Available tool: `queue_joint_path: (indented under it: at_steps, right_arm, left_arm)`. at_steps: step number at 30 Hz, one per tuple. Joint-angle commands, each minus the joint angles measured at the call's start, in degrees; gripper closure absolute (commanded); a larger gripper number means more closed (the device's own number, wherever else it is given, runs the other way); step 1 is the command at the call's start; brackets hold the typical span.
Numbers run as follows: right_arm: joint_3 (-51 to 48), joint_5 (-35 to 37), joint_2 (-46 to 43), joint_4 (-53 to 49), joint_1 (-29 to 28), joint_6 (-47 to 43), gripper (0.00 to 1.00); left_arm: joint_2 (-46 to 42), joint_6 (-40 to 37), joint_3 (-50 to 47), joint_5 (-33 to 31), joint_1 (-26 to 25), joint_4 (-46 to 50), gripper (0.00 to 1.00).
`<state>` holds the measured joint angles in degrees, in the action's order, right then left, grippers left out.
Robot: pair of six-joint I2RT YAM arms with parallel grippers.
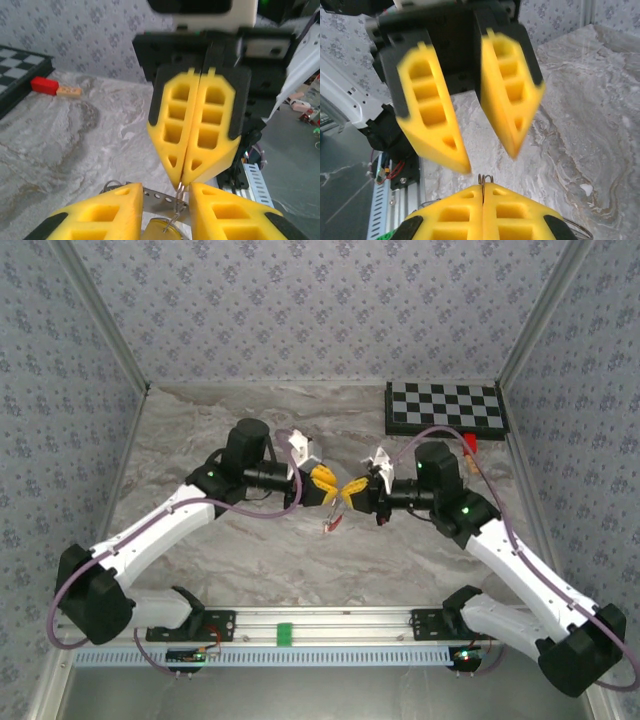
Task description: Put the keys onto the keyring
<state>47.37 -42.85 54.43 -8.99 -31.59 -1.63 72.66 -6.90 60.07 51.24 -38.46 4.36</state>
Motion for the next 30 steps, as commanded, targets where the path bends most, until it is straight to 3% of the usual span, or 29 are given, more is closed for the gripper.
queue_joint_path:
  at_steps: [1,9,18,30]
  right_arm:
    - [-4.22,2.67,-4.00,11.74,0.85,2.80,1.00]
    - [-10.45,2.42,-8.21,24.67,1.97,7.06,1.00]
    - [-17.12,3.83,-7.92,46.13,3.73,18.02,1.00]
    - [-17.49,2.41,-5.76,54.35,4.58,24.39,1.00]
  left_arm:
    - [-3.04,3.72,-1.34,1.41,1.05,-8.25,0.70]
    - [-1.05,6.68,-1.46,2.59,1.07,-11.62,0.69]
    - [0.11,10.30,-2.39,2.40,0.63,-16.66,0.70]
    - [1.21,10.21,-1.80,-1.37,-1.21,-16.92,0.69]
